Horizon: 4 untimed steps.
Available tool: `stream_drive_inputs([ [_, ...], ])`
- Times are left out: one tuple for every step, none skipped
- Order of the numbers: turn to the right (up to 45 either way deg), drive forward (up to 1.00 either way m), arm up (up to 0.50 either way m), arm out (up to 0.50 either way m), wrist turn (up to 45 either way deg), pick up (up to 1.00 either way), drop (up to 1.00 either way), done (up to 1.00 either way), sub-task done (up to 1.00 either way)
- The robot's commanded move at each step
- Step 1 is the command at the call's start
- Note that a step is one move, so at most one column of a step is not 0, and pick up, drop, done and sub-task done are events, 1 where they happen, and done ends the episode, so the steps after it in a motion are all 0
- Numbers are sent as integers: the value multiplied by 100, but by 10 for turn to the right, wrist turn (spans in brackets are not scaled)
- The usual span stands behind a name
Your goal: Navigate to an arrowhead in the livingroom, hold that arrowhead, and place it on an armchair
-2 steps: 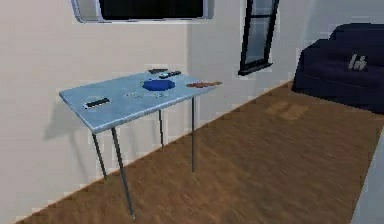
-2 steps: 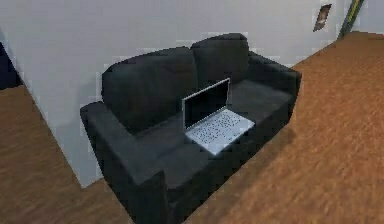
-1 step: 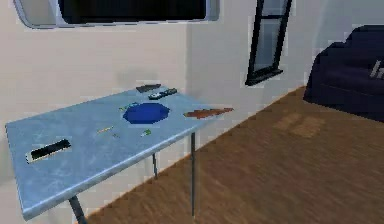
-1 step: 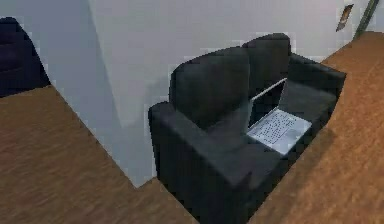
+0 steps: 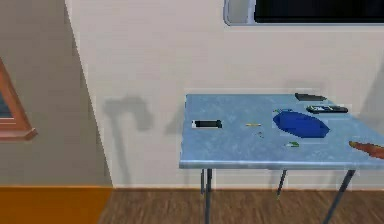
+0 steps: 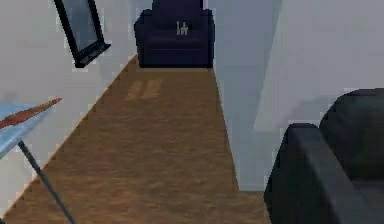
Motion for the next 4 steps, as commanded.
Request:
stream_drive_inputs([
  [-420, 0, 0, 0, 0, 0, 0, 0, 0],
  [450, 0, 0, 0, 0, 0, 0, 0, 0],
  [450, 0, 0, 0, 0, 0, 0, 0, 0],
  [90, 0, 0, 0, 0, 0, 0, 0, 0],
])
